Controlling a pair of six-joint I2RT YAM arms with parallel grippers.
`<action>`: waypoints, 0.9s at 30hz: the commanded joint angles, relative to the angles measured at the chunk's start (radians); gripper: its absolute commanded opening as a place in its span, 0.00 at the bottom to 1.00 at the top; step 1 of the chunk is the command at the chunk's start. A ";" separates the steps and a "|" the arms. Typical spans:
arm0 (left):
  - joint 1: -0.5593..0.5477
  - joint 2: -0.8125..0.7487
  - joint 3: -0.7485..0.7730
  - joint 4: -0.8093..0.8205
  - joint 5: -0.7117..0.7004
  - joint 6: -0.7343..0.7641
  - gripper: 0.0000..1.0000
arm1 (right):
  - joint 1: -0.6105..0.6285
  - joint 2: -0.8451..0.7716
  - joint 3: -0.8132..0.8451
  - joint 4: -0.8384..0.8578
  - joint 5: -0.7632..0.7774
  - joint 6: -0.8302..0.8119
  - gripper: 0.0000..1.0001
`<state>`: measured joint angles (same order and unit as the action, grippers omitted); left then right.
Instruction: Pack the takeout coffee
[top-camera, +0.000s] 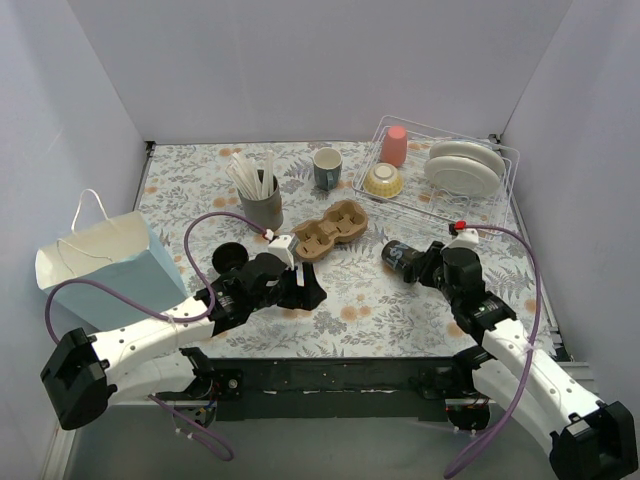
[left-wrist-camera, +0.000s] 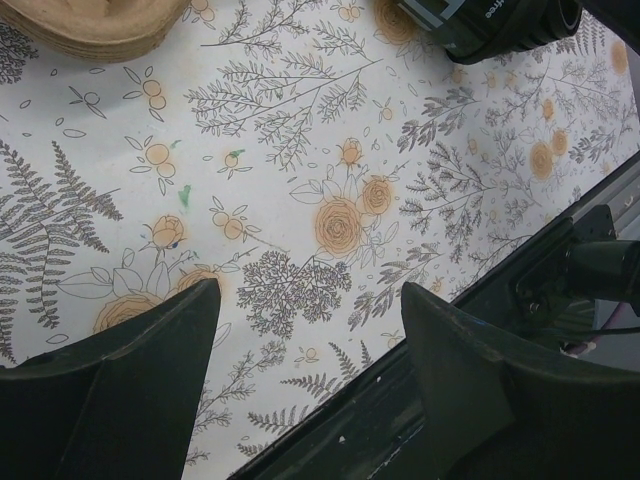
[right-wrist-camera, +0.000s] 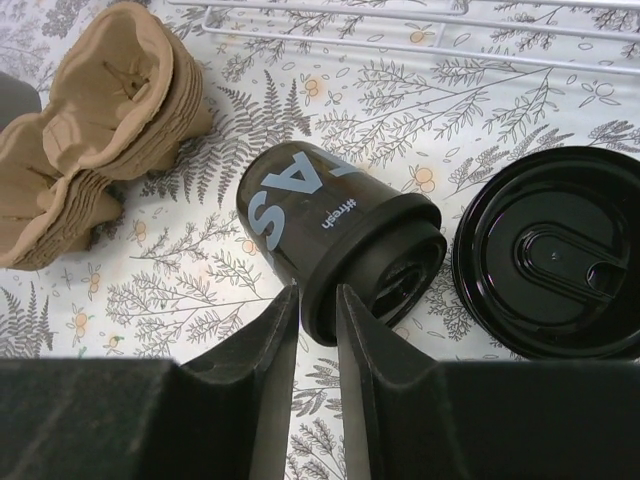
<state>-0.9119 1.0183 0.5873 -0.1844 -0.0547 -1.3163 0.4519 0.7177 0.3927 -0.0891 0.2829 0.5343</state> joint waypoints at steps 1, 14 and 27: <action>0.001 -0.006 0.022 -0.009 0.009 0.002 0.73 | -0.054 -0.021 -0.038 0.080 -0.128 -0.027 0.29; 0.002 0.015 0.023 -0.004 0.015 0.005 0.73 | -0.120 -0.038 -0.091 0.080 -0.194 -0.028 0.41; 0.001 0.032 0.037 -0.006 0.029 0.006 0.73 | -0.274 0.005 -0.080 0.176 -0.367 -0.036 0.44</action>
<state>-0.9119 1.0462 0.5873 -0.1879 -0.0368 -1.3170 0.2153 0.7101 0.3023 0.0093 -0.0017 0.5152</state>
